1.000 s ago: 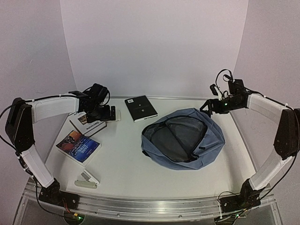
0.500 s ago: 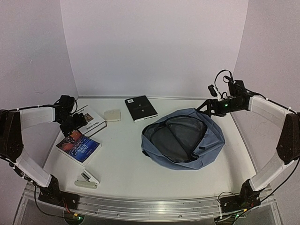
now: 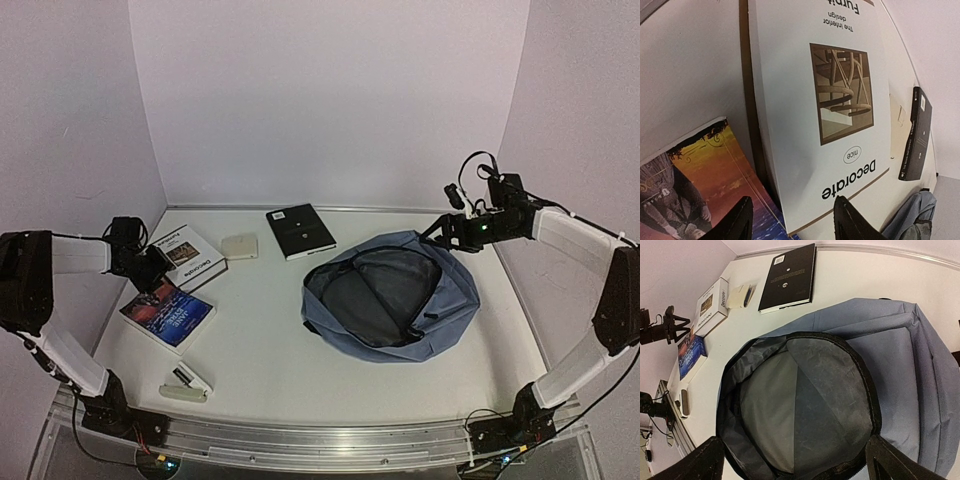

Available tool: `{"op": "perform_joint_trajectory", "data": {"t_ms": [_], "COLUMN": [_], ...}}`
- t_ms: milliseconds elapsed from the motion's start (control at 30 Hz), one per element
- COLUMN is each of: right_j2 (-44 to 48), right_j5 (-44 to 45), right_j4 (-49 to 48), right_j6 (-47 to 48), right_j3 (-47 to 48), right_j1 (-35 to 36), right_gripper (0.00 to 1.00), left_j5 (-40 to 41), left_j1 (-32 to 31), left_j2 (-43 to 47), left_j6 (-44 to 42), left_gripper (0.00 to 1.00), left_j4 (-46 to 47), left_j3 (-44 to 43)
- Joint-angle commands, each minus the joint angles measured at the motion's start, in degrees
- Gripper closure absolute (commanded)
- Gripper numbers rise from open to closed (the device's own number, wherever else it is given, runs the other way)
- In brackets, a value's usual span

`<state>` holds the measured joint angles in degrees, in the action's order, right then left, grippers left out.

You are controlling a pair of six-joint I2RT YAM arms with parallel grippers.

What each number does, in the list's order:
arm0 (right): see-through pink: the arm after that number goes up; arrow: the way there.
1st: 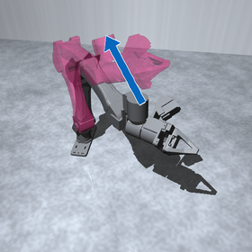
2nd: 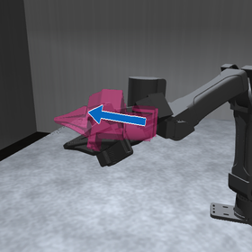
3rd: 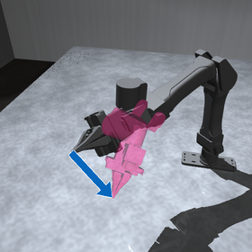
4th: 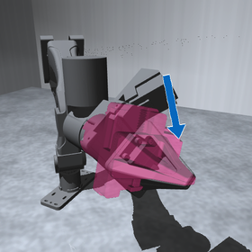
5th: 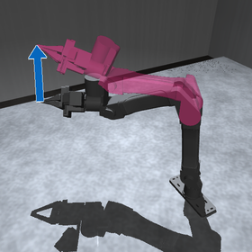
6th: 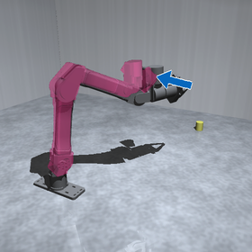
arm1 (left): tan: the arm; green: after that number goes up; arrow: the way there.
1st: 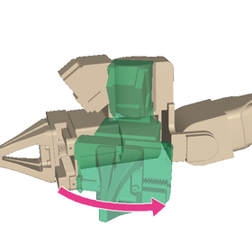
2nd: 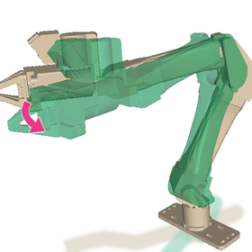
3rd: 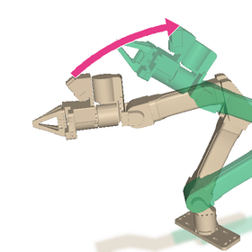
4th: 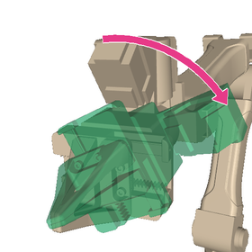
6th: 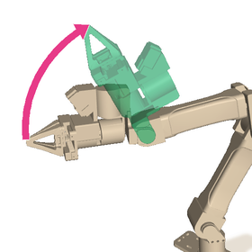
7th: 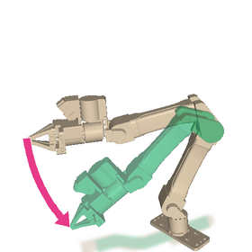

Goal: Pack the student bag
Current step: Pick up the book from the center of the board.

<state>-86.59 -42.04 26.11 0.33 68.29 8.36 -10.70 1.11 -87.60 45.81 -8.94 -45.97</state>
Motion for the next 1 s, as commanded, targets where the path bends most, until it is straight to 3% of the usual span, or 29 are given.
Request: {"op": "perform_joint_trajectory", "data": {"t_ms": [0, 400, 633, 967], "right_j2": [1.8, 1.6, 1.4, 0.5], "right_j5": [-1.3, -1.6, -2.2, -3.7], "right_j4": [-0.5, -0.4, -0.4, -0.5], "right_j6": [-2.0, -2.2, -2.2, -3.1], "right_j3": [0.4, 0.4, 0.5, 1.5], "right_j1": [0.3, 0.3, 0.2, 0.4], "right_gripper": [0.02, 0.02, 0.02, 0.02], "left_j5": [-1.8, -6.1, -7.3, -7.3], "left_j1": [1.6, 2.5, 2.5, 2.0], "left_j2": [-2.2, -6.9, -3.1, 8.9], "left_j6": [2.0, 2.8, 4.0, 6.5], "left_gripper": [0.50, 0.73, 0.98, 1.00], "left_j4": [7.4, 18.0, 19.8, 15.2], "left_j3": [1.3, 3.3, 5.2, 5.8]}}
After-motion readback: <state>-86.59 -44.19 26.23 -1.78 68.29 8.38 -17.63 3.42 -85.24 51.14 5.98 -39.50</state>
